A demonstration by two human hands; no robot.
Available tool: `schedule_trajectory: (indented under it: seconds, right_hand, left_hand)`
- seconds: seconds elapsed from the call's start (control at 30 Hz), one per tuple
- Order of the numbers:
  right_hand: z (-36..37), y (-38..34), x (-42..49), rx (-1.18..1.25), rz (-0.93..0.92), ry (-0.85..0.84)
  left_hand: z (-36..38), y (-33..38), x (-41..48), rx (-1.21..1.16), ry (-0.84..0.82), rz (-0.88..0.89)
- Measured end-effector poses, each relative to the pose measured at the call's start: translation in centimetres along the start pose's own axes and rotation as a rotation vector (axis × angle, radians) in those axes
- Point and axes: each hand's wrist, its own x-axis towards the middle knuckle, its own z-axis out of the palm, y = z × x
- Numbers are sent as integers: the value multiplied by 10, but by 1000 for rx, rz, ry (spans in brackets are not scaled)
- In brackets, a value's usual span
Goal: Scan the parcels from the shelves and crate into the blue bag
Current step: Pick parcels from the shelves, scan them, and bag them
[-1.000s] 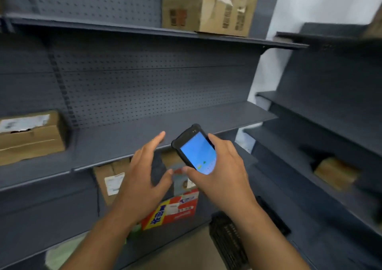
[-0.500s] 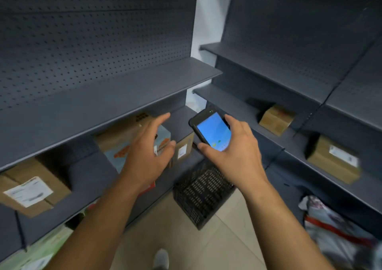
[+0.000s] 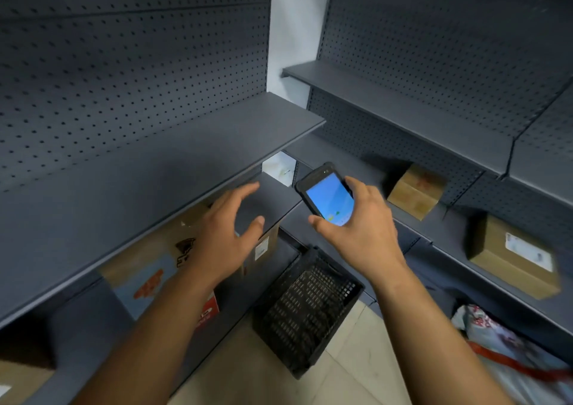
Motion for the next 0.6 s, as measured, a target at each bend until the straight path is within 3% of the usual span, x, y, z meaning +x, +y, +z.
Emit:
schedule_trajectory:
  seconds: [0.3,0.6]
  right_hand:
    - [65,98,102,18,63,-171]
    - [105,206,232,186,-26,-428]
  left_hand:
    - [81,-50,70,-45,-3,-180]
    - [197,-33,153,98,82,-371]
